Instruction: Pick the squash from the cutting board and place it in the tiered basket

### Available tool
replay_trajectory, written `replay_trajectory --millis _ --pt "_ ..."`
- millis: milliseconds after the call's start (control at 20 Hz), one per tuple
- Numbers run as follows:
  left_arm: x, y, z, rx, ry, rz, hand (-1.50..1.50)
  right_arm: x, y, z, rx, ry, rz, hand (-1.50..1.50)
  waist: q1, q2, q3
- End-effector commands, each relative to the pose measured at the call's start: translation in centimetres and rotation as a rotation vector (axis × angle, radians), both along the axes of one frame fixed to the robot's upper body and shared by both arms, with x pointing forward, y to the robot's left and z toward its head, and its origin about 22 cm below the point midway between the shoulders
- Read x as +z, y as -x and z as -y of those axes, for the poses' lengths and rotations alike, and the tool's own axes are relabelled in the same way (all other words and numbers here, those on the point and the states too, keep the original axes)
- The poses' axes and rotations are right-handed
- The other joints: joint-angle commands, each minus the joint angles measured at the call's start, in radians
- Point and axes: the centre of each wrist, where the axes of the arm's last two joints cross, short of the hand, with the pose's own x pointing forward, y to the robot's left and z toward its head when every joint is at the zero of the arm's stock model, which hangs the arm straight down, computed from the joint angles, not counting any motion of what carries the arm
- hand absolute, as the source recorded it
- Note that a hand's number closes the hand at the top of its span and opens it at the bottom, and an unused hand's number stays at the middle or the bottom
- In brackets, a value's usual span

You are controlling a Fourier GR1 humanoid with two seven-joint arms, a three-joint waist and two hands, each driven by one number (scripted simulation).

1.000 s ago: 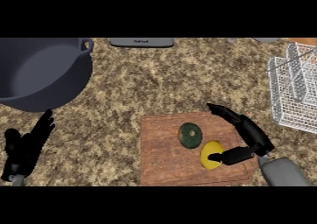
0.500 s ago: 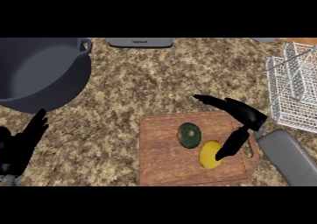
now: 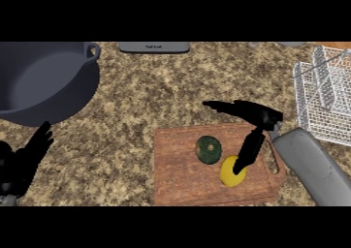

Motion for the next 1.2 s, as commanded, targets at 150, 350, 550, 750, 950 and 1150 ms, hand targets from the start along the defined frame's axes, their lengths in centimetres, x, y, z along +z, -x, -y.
replay_trajectory --millis 150,350,550,750,950,1150 --pt "-1.0 0.7 2.0 0.001 -0.003 0.000 0.00 0.4 -0.1 -0.8 -0.017 0.146 -0.015 -1.50 -0.001 0.000 0.000" --pt "0.1 -1.8 0.9 -0.017 0.011 0.013 0.00 0.1 -0.7 1.1 -0.040 0.179 -0.039 -1.50 -0.003 0.001 0.000" --pt "-0.3 1.0 -0.3 -0.017 0.013 -0.012 0.00 -1.1 -1.2 2.9 -0.034 0.153 -0.074 -1.50 0.001 0.001 0.001" --pt "-0.3 0.1 -0.8 -0.009 0.016 -0.019 0.00 -2.2 -0.9 2.3 -0.002 0.151 -0.106 -1.50 -0.001 0.001 0.000" --pt "0.4 -0.7 -0.8 0.004 -0.004 -0.003 0.00 -3.0 0.2 3.0 -0.009 0.121 -0.107 -1.50 -0.004 0.001 0.000" --pt "0.6 2.0 -1.8 0.010 -0.016 0.012 0.00 -4.4 0.5 2.6 -0.030 0.096 -0.093 -1.50 -0.001 0.000 0.000"
